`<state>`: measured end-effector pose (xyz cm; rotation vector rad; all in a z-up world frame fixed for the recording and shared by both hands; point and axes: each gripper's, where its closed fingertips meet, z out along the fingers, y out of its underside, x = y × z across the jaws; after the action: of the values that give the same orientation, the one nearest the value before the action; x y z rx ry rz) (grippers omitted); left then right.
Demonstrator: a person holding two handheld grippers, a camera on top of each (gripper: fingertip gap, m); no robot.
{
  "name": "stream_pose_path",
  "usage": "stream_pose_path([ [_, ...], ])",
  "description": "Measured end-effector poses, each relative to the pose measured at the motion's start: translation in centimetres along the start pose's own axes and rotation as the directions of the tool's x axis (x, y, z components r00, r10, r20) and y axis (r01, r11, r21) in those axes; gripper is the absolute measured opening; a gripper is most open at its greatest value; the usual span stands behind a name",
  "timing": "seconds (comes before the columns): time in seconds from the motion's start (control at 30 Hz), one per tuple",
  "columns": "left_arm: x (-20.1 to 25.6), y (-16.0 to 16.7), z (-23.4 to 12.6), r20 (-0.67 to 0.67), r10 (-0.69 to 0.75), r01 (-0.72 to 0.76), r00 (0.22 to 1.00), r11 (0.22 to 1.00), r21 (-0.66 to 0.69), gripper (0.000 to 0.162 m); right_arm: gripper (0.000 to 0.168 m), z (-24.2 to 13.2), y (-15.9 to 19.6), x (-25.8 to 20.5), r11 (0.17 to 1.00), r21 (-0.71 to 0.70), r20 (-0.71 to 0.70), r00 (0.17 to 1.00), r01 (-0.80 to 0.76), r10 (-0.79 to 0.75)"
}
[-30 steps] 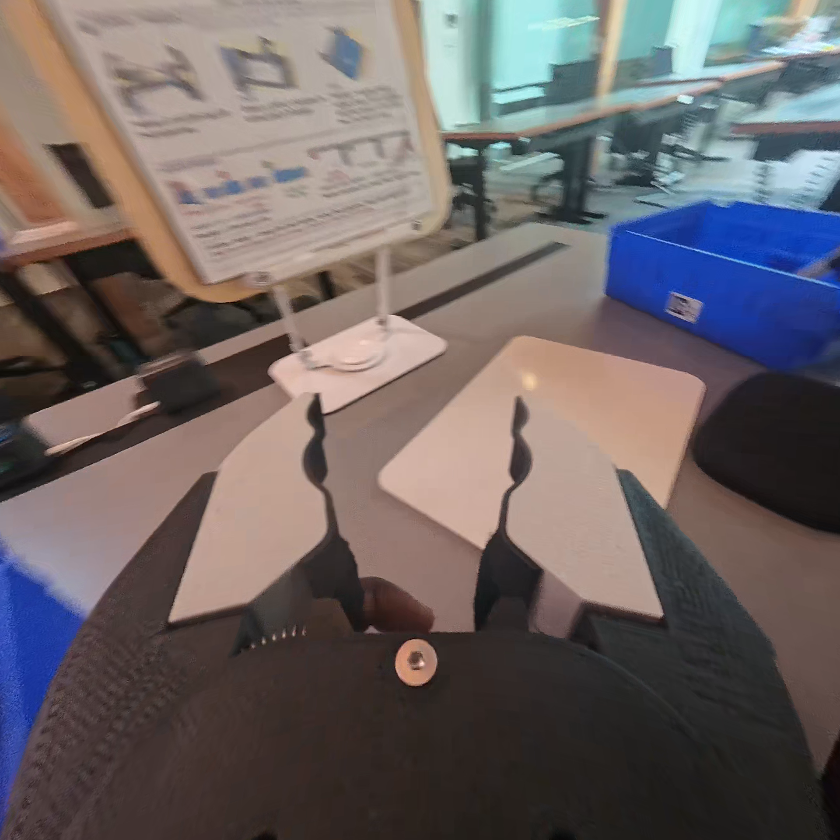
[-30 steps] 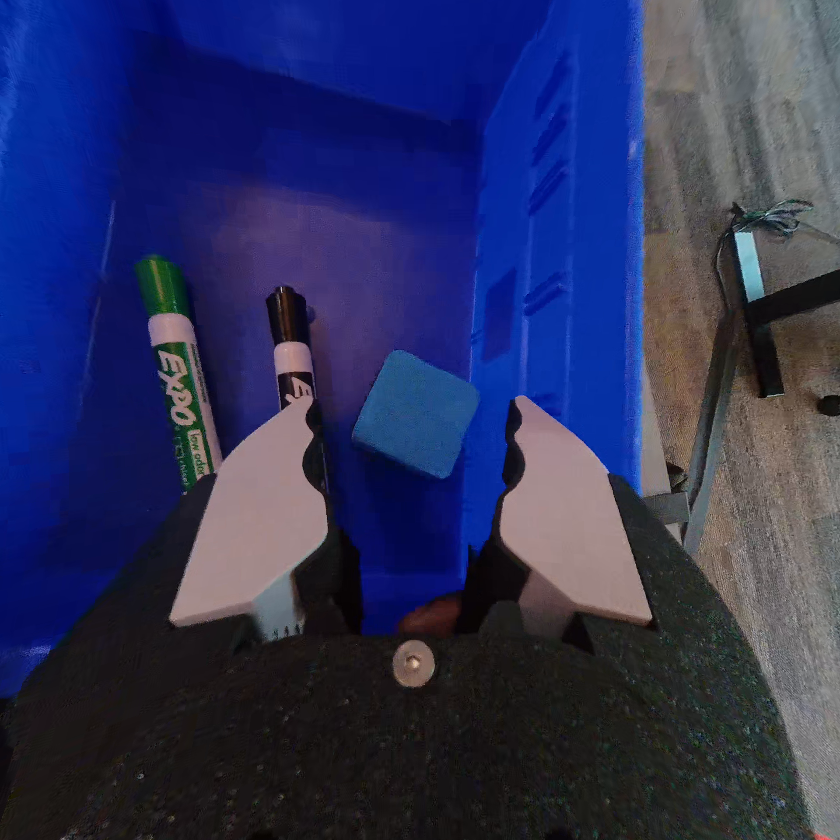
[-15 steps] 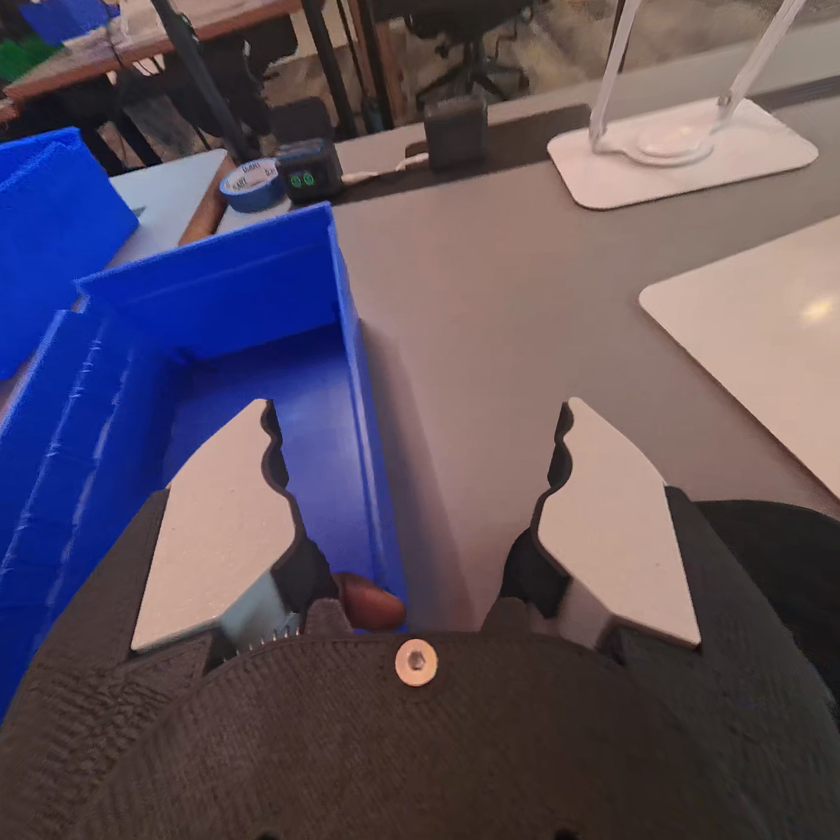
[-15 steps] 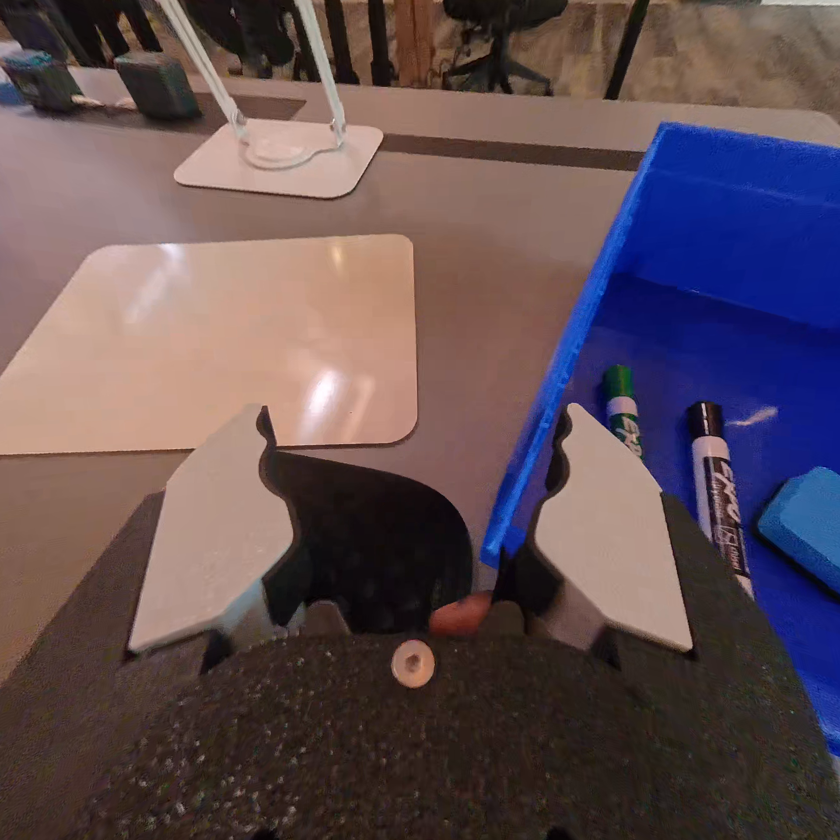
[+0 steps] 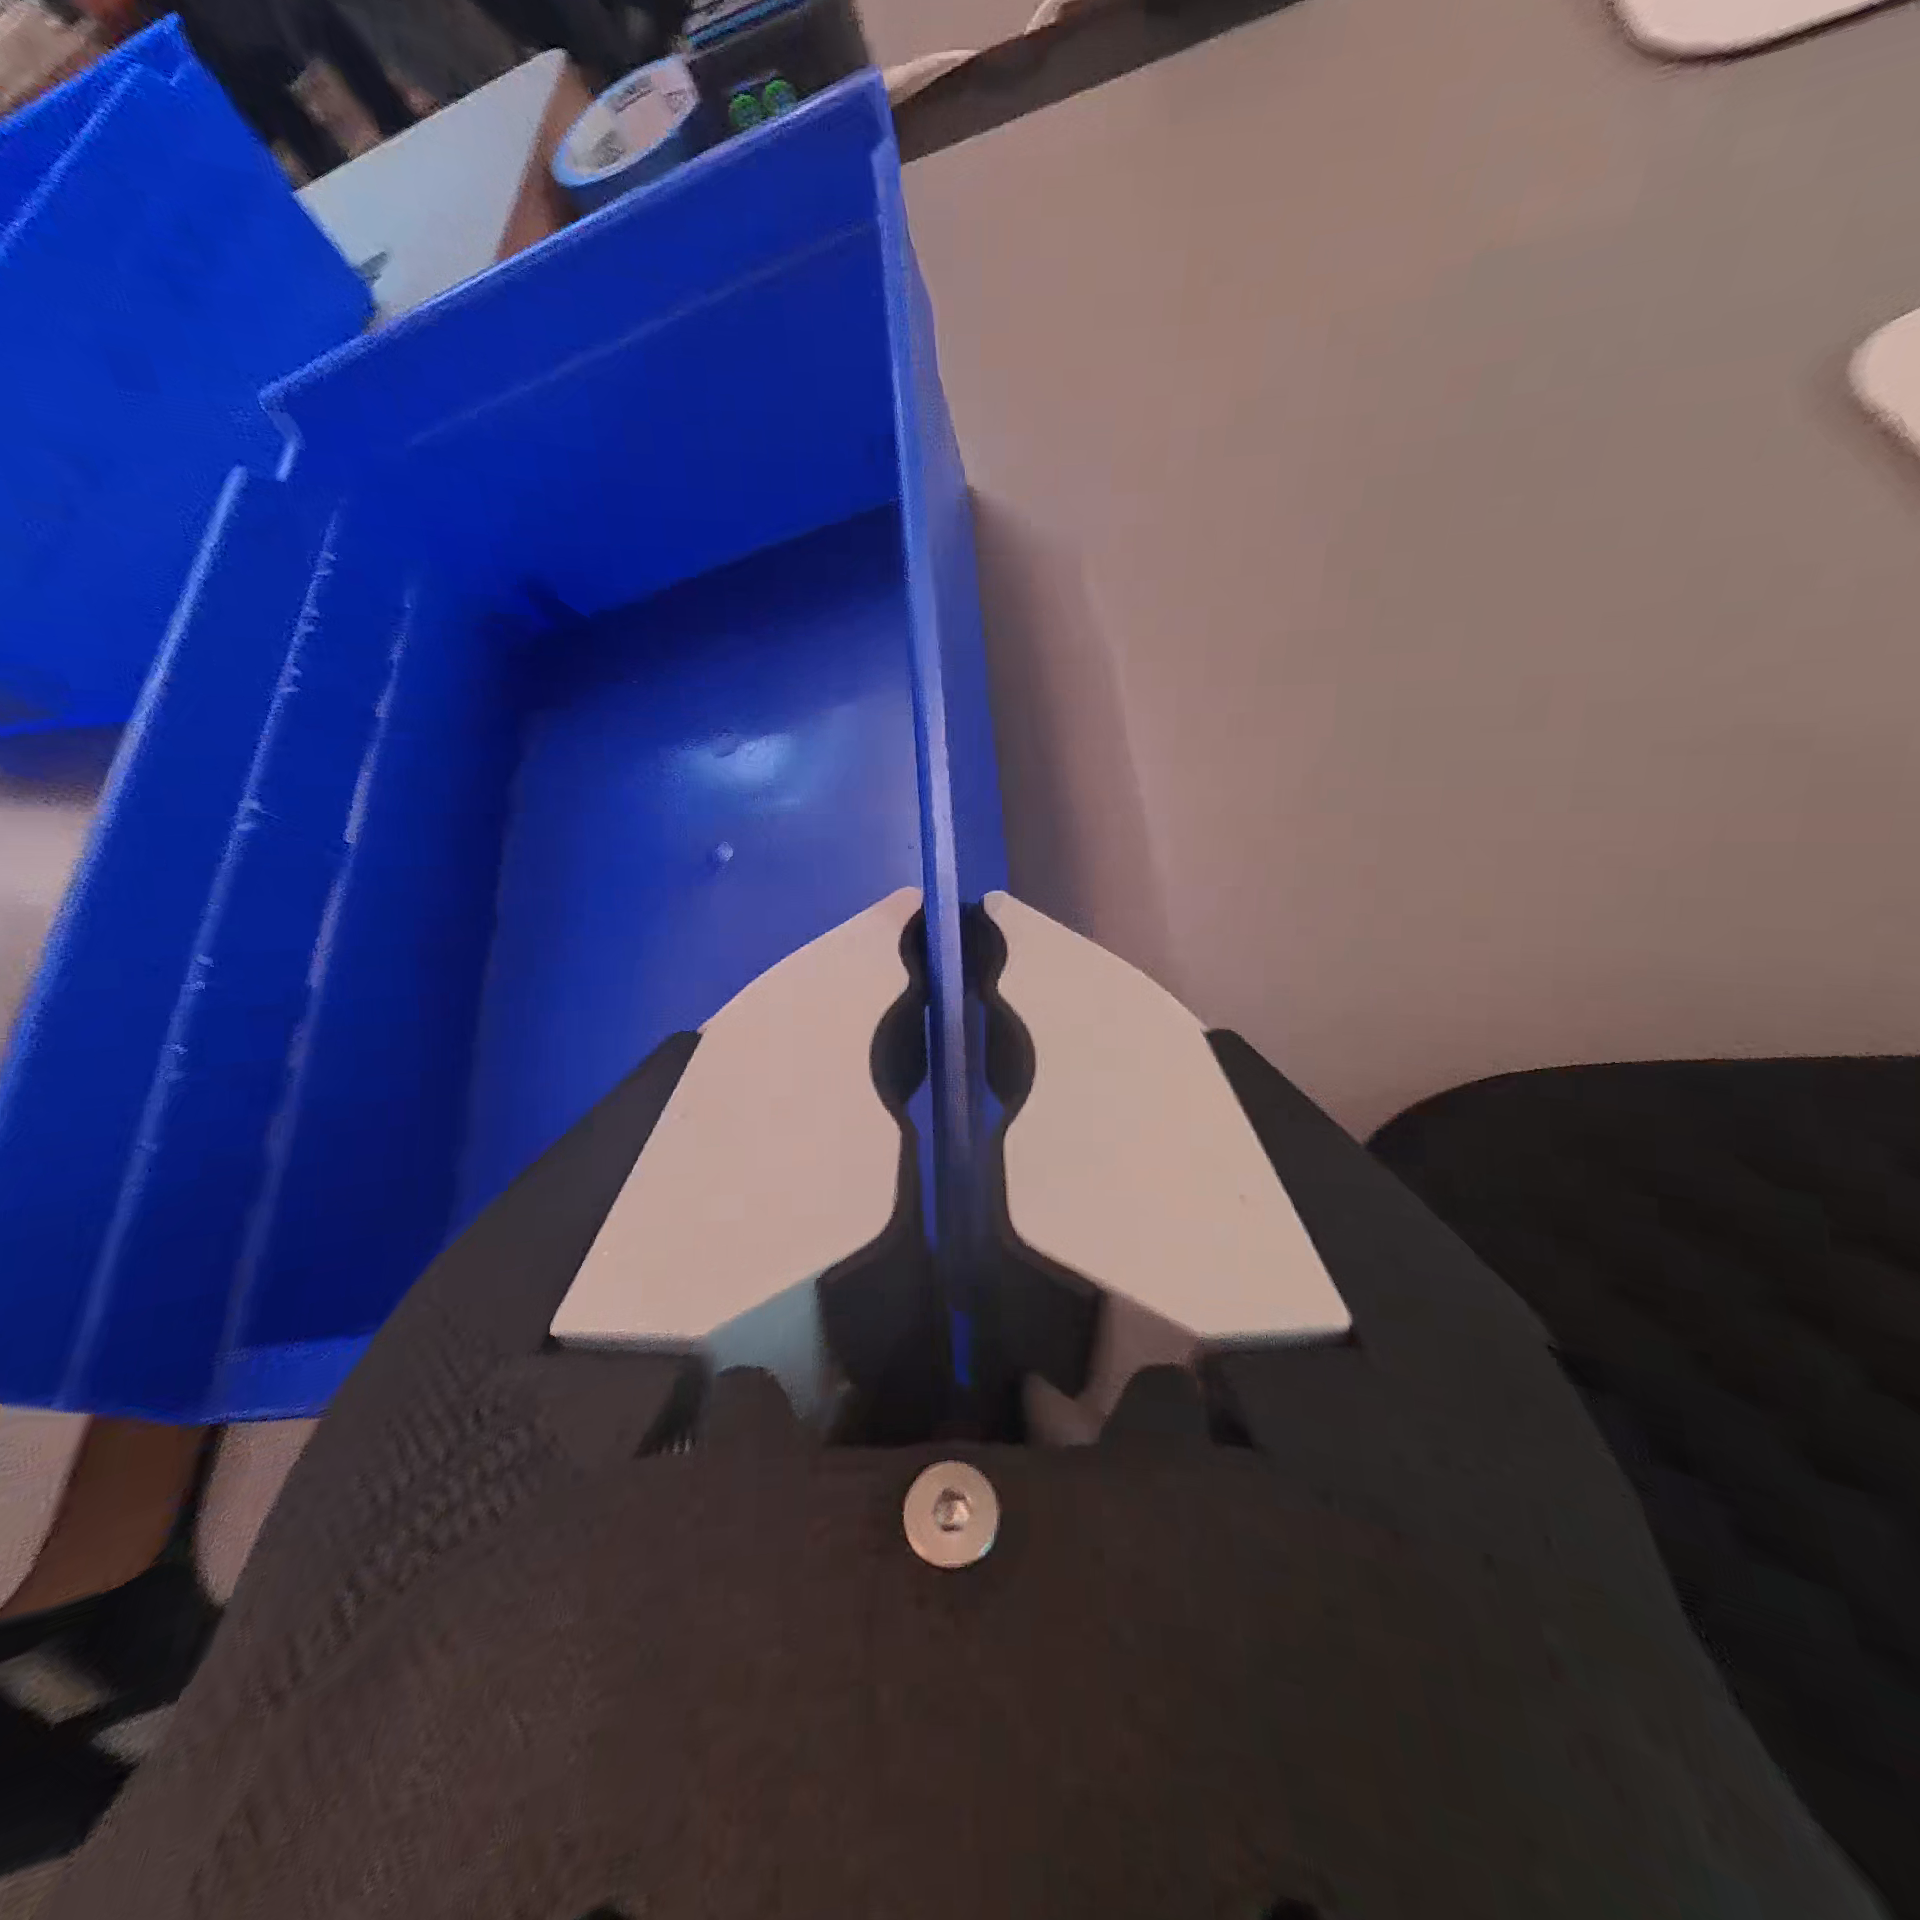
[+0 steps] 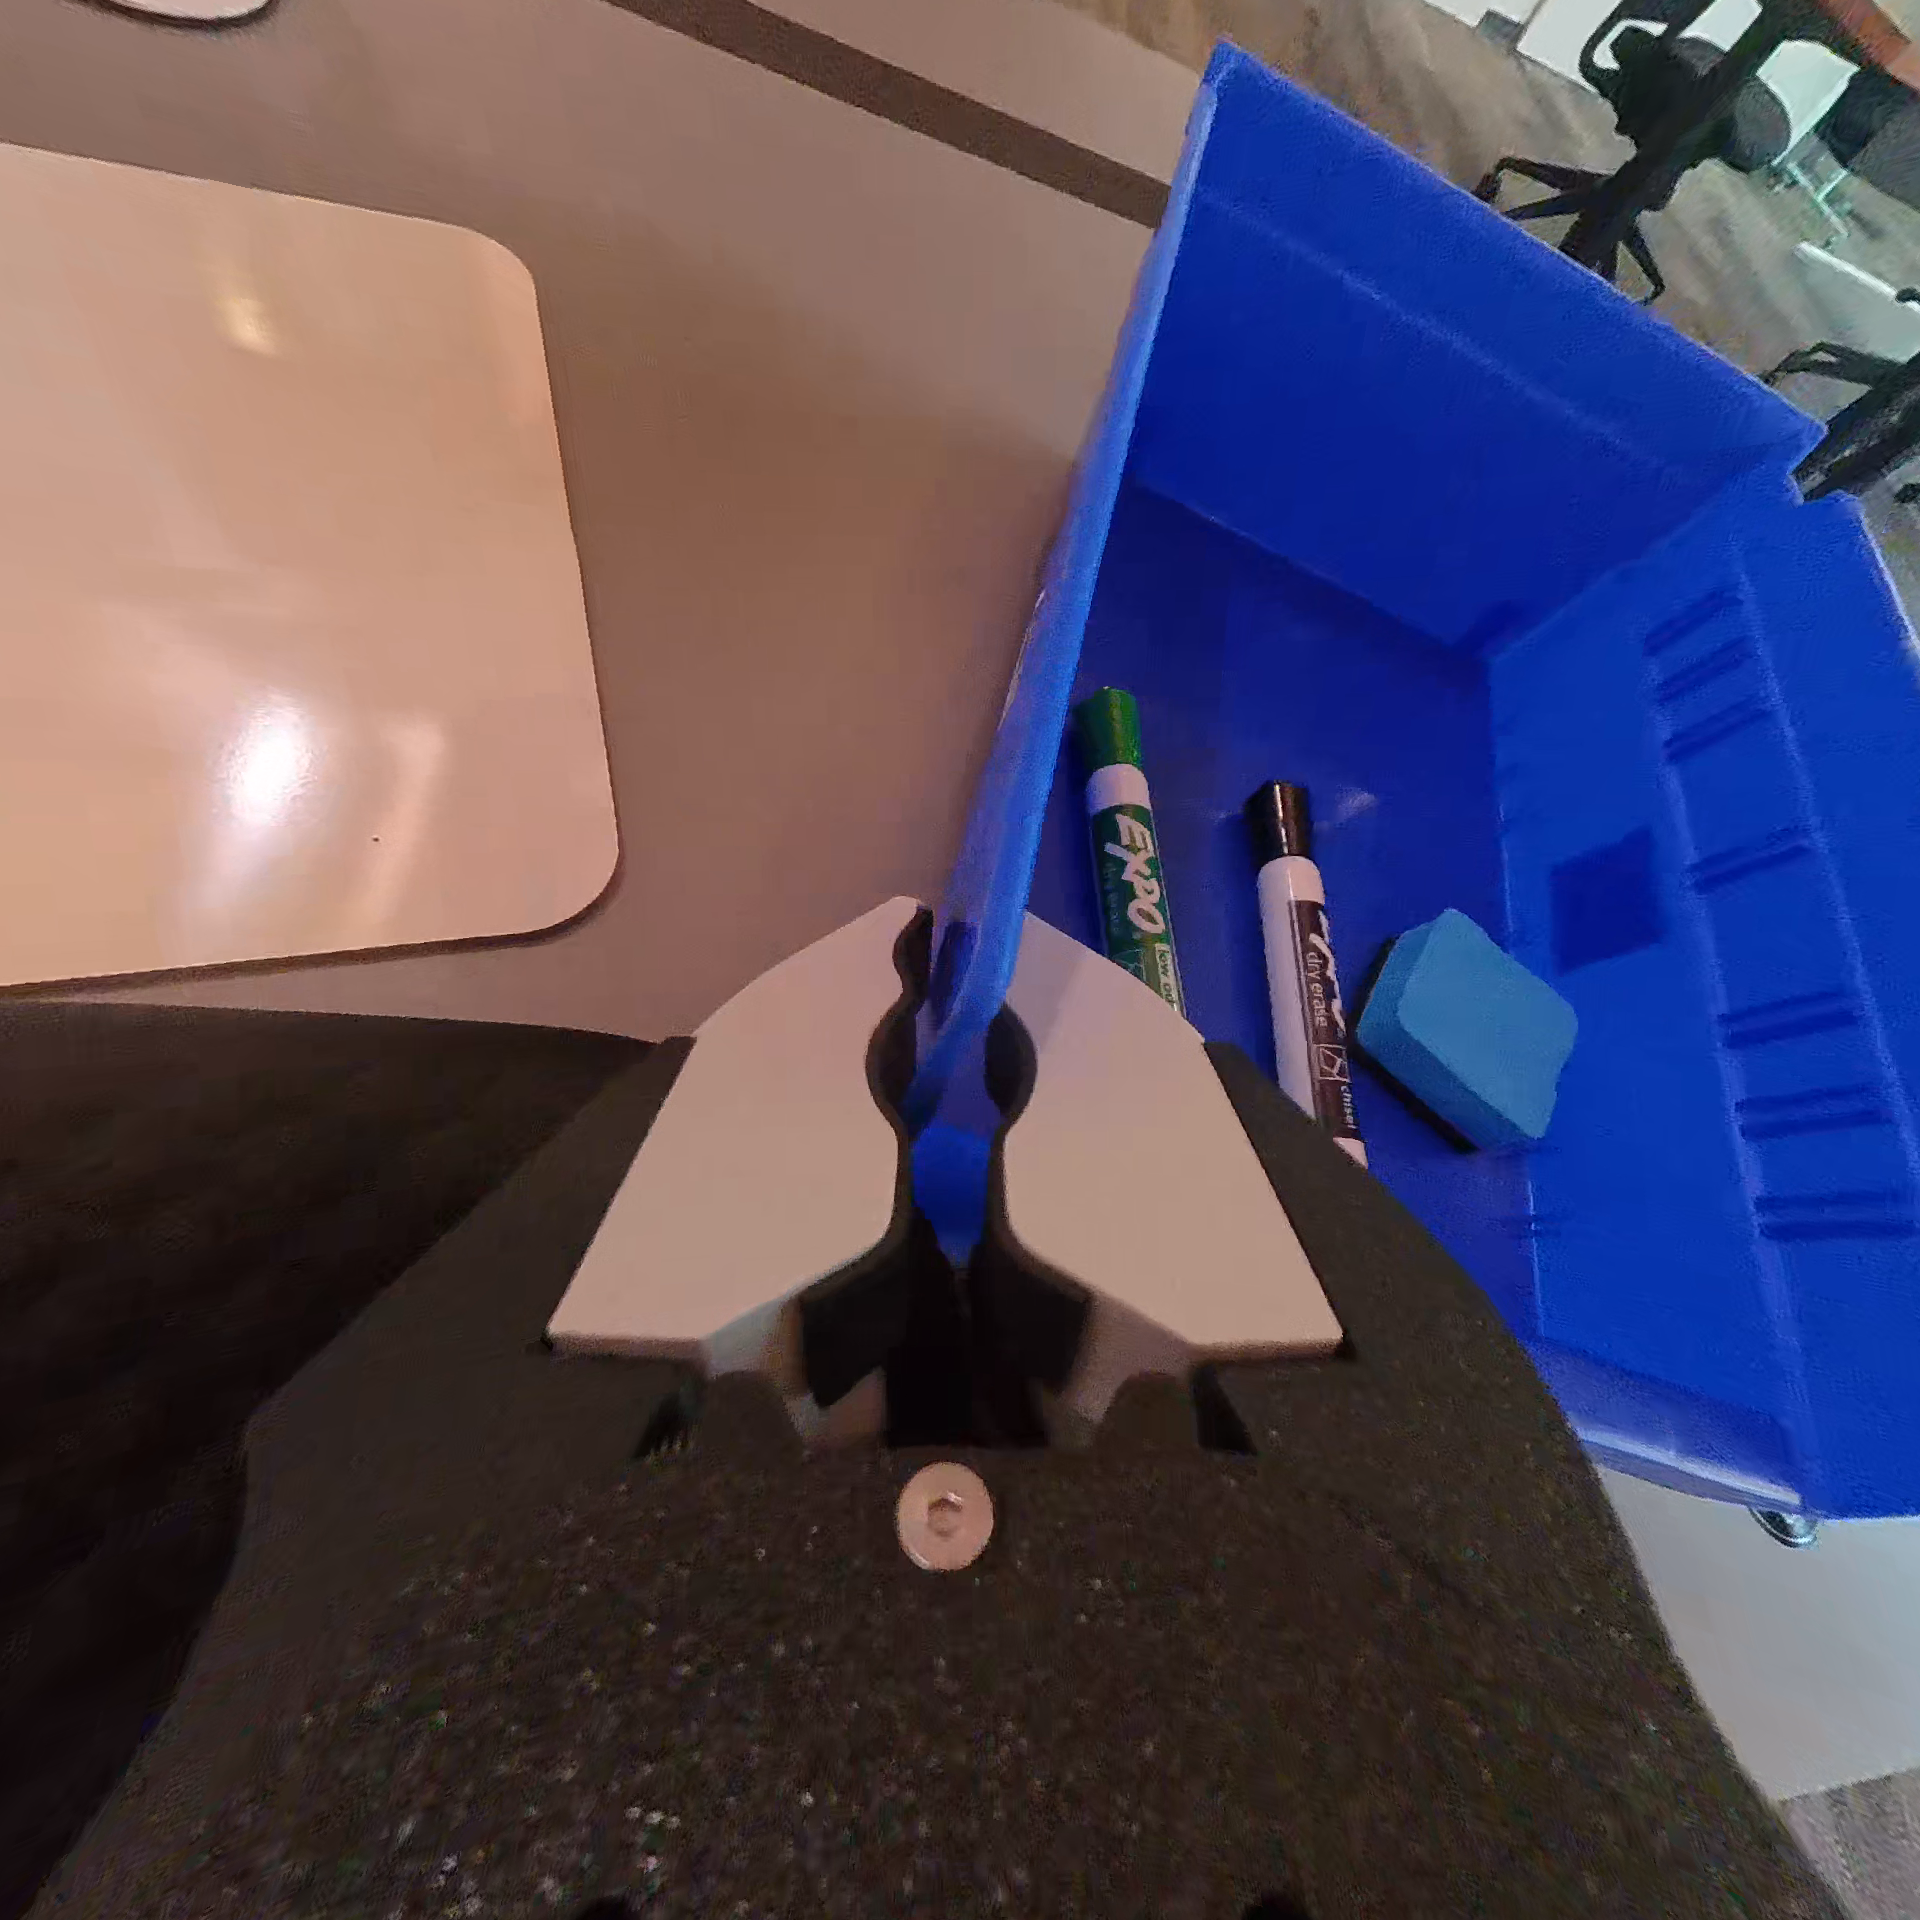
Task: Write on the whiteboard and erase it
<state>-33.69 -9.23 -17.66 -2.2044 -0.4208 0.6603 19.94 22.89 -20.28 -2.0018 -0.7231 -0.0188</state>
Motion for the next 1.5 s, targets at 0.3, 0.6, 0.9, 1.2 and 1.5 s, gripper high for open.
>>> stream_pose_path([
  [0.3, 6.9, -4.7, -0.6, -0.153, 0.006, 0.012, 0.988, 0.993, 0.118, 0.005, 0.01, -1.5, -4.4, -3.1, 0.995, 0.084, 0.045, 0.997, 0.055, -0.059],
  [0.6, 15.2, -9.4, 0.3, -0.31, 0.137, -0.078, 0.941, 0.977, 0.196, 0.005, 0.011, -1.5, -9.2, -12.0, 0.967, 0.199, 0.203, 0.959, 0.156, -0.196],
  [0.9, 21.7, -10.7, 0.4, -0.39, 0.254, -0.162, 0.885, 0.953, 0.254, 0.005, 0.011, -1.1, -10.4, -21.8, 0.908, 0.243, 0.262, 0.878, 0.341, -0.4],
  [1.2, 25.2, -14.8, -7.8, -0.565, 0.244, 0.157, 0.788, 0.808, 0.568, 0.049, 0.077, -6.6, -13.4, -23.7, 0.872, 0.489, 0.552, 0.787, -0.036, -0.277],
  [1.5, 33.9, -12.9, -6.6, -0.705, 0.246, 0.199, 0.665, 0.852, 0.485, 0.11, 0.09, -2.6, -9.2, -5.3, 0.864, 0.502, 0.123, 0.992, -0.04, -0.025],
])
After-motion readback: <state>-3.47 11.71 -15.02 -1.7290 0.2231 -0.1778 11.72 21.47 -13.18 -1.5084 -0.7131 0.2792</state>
